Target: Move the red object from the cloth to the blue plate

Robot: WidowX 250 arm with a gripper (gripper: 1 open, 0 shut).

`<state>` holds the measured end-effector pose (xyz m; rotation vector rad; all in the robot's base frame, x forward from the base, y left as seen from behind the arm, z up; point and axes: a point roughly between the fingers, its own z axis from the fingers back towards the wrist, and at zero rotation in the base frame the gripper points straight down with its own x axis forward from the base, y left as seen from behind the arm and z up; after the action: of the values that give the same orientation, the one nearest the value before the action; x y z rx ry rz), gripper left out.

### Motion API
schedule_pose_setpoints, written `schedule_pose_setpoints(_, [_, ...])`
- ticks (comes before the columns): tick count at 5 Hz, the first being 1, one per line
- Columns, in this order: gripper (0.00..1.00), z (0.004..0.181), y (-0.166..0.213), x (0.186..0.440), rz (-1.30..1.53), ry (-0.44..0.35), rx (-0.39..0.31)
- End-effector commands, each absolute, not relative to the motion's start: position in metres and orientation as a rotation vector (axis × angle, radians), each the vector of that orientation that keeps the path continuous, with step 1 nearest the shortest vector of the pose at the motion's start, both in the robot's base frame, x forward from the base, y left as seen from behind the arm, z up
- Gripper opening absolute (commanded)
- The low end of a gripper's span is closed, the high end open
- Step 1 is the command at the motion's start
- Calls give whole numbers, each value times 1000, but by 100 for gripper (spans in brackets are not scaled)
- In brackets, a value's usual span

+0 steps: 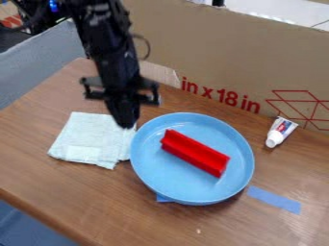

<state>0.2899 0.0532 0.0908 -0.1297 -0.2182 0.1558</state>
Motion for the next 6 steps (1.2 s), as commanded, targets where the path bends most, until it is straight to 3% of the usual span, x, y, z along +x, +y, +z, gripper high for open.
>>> schedule_pose_setpoints(1, [0, 120, 57, 325, 181, -295, -142])
schedule_pose_setpoints(2, [0, 124, 63, 325, 171, -274, -132])
schedule_pose_setpoints(3, [100, 124, 68, 329, 157, -248, -127])
schedule_pose_setpoints(4, [100, 127, 64, 329, 154, -224, -126])
schedule_pose_setpoints(5, [100, 127, 62, 314, 111, -206, -46])
schedule_pose_setpoints(6, [100, 115, 57, 302, 39, -212, 33])
